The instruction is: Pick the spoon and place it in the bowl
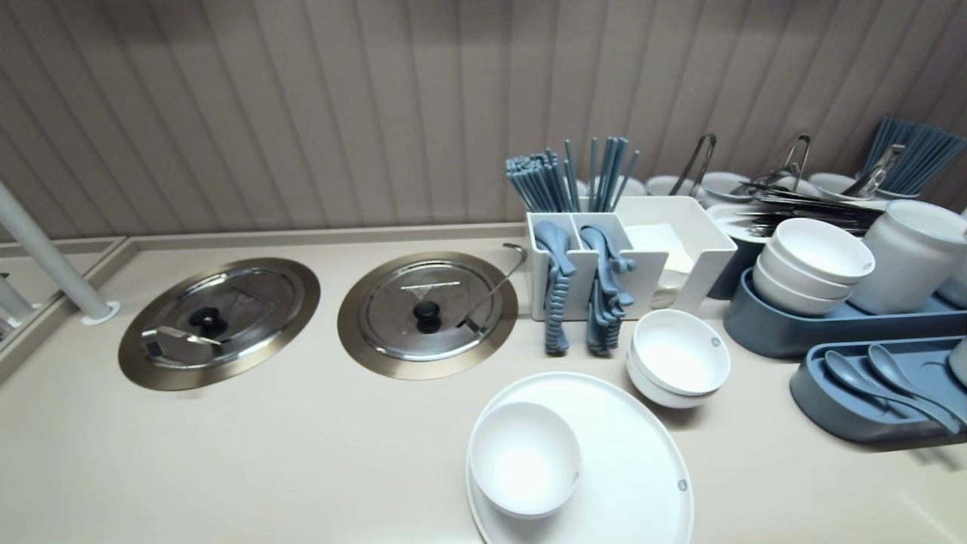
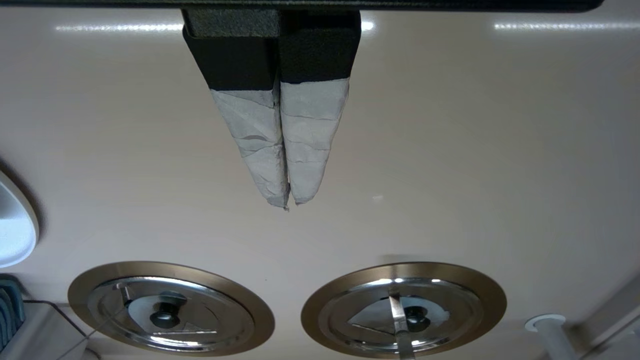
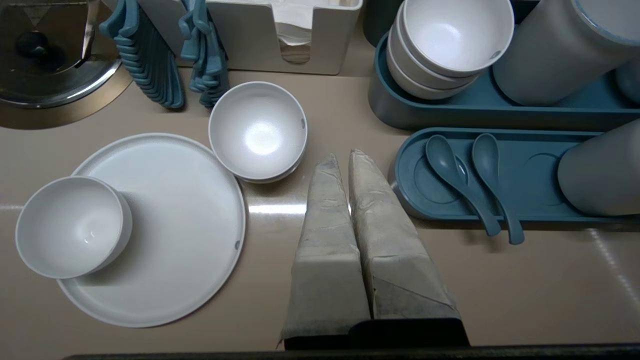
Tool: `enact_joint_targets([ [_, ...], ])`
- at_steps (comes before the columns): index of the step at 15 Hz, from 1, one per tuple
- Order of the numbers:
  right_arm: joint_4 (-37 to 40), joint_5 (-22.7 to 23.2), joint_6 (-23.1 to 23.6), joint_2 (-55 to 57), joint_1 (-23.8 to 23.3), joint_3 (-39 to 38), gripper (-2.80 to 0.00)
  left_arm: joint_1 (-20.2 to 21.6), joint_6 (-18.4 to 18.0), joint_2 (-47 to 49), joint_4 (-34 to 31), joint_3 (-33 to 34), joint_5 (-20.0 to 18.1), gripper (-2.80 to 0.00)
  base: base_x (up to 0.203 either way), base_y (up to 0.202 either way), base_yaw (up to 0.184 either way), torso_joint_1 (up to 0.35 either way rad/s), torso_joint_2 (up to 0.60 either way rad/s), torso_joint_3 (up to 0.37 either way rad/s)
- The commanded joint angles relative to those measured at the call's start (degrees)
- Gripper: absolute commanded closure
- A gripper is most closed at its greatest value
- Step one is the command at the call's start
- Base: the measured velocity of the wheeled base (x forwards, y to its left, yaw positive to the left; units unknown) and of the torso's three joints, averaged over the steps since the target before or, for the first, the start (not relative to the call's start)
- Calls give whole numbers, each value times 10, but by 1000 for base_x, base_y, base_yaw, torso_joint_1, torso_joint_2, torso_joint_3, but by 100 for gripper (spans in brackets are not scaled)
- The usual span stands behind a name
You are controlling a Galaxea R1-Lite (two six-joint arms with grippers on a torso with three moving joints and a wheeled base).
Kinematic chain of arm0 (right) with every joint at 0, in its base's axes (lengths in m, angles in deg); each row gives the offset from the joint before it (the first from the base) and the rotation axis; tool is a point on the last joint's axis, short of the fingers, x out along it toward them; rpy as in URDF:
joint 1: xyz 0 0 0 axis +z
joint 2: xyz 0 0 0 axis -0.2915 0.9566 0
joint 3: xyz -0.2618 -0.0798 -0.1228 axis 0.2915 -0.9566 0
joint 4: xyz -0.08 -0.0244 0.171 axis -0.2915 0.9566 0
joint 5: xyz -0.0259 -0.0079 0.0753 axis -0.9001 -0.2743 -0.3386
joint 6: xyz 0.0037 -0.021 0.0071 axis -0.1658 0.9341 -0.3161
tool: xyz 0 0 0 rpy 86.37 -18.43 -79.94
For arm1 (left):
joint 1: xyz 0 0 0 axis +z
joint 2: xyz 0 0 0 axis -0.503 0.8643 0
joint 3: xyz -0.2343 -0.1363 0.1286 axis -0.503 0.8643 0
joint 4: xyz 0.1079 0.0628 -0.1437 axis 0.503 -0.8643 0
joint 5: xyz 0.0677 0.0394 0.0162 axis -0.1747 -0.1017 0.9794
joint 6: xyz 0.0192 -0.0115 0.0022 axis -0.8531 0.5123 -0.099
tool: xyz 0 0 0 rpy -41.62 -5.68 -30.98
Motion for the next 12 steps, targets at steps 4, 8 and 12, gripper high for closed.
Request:
enact_joint_targets([
  [4,2,-1,0,1,1,-1,0,0,0,0,0,4,0,0,0,-193,3,2,2,3],
  [8,2,-1,2,0,1,-2,0,0,0,1,0,4,0,0,0,-196,2,2,1,4],
  [12,2,-1,3,-1,1,-1,0,-1,1,0,0,4,0,0,0,-194,2,1,4,1],
])
